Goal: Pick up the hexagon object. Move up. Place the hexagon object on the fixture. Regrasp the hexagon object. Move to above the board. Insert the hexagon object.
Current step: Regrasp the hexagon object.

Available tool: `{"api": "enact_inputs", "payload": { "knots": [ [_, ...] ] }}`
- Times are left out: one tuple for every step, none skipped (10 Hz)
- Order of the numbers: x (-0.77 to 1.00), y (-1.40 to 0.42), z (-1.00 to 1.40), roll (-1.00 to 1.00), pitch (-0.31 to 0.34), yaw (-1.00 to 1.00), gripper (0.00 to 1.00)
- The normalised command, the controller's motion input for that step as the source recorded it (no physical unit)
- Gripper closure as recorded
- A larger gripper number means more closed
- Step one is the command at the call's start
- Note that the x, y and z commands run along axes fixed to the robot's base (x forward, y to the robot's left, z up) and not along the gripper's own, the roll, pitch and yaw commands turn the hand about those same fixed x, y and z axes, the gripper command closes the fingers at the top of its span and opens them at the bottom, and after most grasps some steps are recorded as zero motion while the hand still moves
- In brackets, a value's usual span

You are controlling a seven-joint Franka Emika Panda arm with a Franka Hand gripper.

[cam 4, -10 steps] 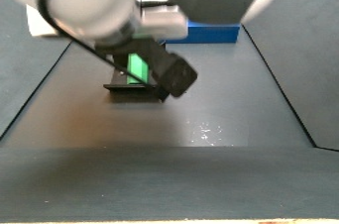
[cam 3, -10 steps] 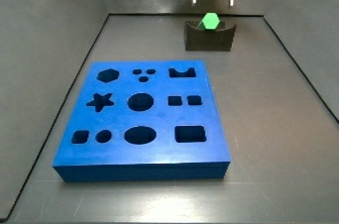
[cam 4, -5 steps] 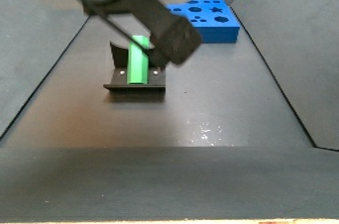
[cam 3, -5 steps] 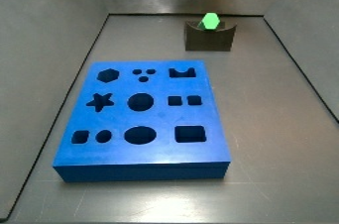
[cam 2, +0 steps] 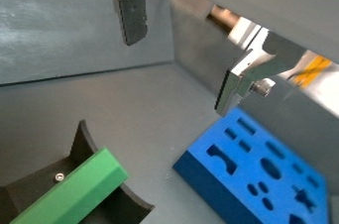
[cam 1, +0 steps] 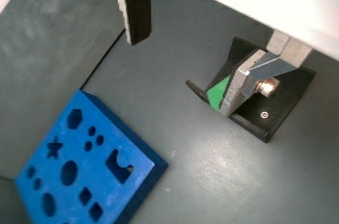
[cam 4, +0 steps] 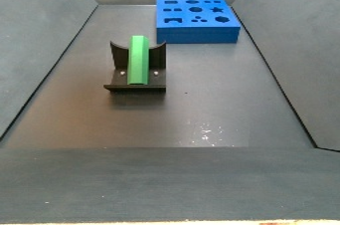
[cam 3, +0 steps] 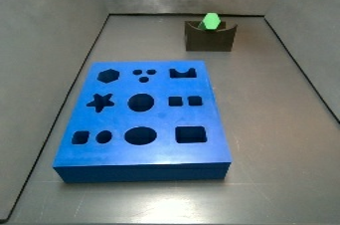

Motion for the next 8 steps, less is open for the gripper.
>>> {"api": "enact_inputs", "payload": {
  "knots": [
    [-0.02,-0.25,0.02,1.00,0.001,0.01,0.00],
    [-0.03,-0.03,0.02,1.00,-0.002,0.01,0.00],
    [-0.03,-0.02,0.01,1.00,-0.006,0.01,0.00],
    [-0.03,-0.04,0.00,1.00,-0.013,0.01,0.00],
    [-0.03,-0.03,0.00,1.00,-0.018,0.01,0.00],
    [-0.03,-0.03,0.00,1.00,-0.021,0.01,0.00],
    [-0.03,-0.03,0.00,1.00,-0.028,0.01,0.00],
    [-0.03,-0.02,0.00,1.00,-0.030,0.01,0.00]
  ]
}}
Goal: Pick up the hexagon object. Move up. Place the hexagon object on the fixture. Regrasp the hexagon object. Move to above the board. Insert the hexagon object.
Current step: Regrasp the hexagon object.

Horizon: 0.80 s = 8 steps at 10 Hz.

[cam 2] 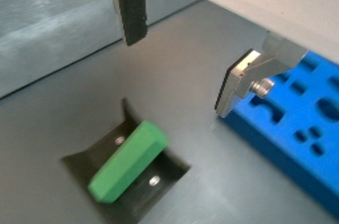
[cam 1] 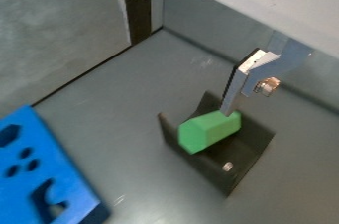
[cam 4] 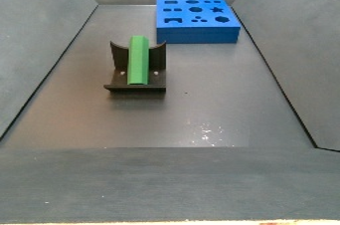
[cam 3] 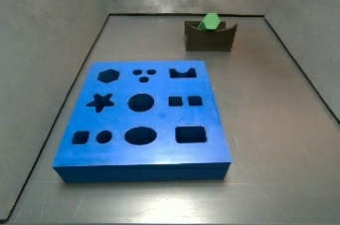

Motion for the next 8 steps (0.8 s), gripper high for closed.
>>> {"api": "enact_inputs", "payload": {
  "knots": [
    [-0.03,-0.02,0.01,1.00,-0.030,0.02,0.00],
    [-0.02,-0.02,0.01,1.00,-0.027,0.02,0.00],
    [-0.01,-0.02,0.01,1.00,-0.024,0.02,0.00],
    [0.00,-0.02,0.00,1.00,-0.020,0.02,0.00],
    [0.02,-0.03,0.00,1.00,-0.015,0.02,0.00],
    [0.04,-0.03,-0.01,1.00,-0.002,0.02,0.00],
    [0.05,-0.03,-0.03,1.00,0.009,0.02,0.00],
    [0.06,-0.03,-0.03,1.00,0.027,0.03,0.00]
  ]
}}
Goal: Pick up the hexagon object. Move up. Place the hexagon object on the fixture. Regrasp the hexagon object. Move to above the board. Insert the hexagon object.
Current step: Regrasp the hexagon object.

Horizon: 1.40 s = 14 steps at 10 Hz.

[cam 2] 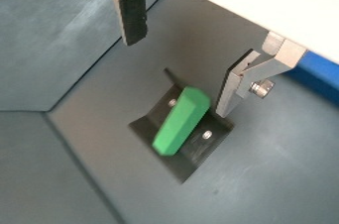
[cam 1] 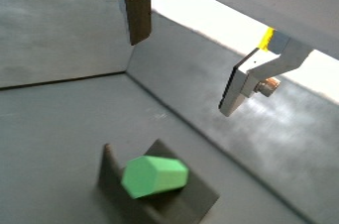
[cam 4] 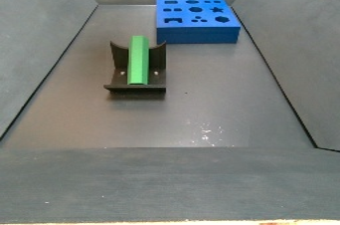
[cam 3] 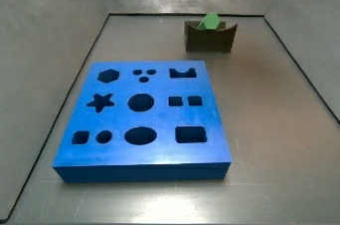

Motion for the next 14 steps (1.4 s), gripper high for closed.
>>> {"api": "enact_inputs", "payload": {
  "knots": [
    [0.07,-0.04,-0.02,1.00,0.037,0.03,0.00],
    [0.08,-0.04,-0.02,1.00,0.066,0.04,0.00],
    [0.10,-0.04,-0.03,1.00,0.094,0.05,0.00],
    [0.11,-0.05,-0.03,1.00,0.141,0.07,0.00],
    [0.11,-0.05,-0.03,0.90,0.164,0.10,0.00],
    [0.12,-0.05,-0.03,0.78,0.168,0.11,0.00],
    [0.13,-0.06,-0.03,0.49,0.163,0.15,0.00],
    [0.13,-0.06,-0.03,0.37,0.154,0.16,0.00],
    [0.12,-0.04,-0.02,0.24,0.127,0.19,0.00],
    [0.04,0.07,-1.00,0.15,0.132,0.26,0.00],
    [0.05,0.07,-1.00,0.14,0.084,0.26,0.00],
    [0.06,0.06,-1.00,0.14,0.054,0.25,0.00],
    [0.07,0.05,-1.00,0.14,0.003,0.23,0.00],
    [0.08,0.04,-1.00,0.13,-0.024,0.20,0.00]
  ]
}}
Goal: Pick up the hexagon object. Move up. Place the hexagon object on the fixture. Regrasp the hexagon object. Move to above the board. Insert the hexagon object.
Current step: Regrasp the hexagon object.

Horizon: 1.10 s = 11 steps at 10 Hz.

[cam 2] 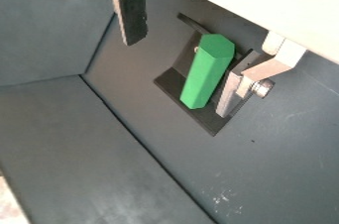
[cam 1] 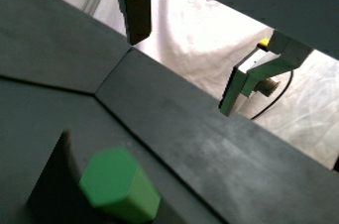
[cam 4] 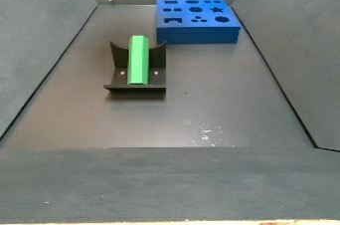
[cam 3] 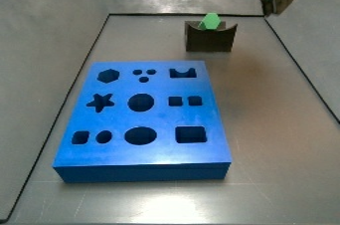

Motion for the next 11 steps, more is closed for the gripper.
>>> {"api": "enact_inputs", "payload": {
  "knots": [
    [0.10,0.03,-1.00,0.12,-0.057,0.16,0.00],
    [0.10,0.03,-1.00,0.12,-0.068,0.14,0.00],
    [0.11,0.02,-1.00,0.11,-0.084,0.10,0.00],
    [0.12,0.02,-1.00,0.09,-0.088,0.07,0.00],
    [0.12,0.01,-1.00,0.09,-0.089,0.04,0.00],
    [0.13,0.01,-1.00,0.07,-0.083,0.02,0.00],
    [0.12,0.00,-0.89,0.07,-0.070,0.01,0.00],
    [0.11,0.00,-0.76,0.06,-0.058,0.00,0.00],
    [0.09,0.00,-0.58,0.06,-0.038,-0.01,0.00],
    [0.08,-0.01,-0.45,0.06,-0.025,-0.01,0.00],
    [0.08,-0.01,-0.36,0.06,-0.021,0.00,0.00]
  ]
}}
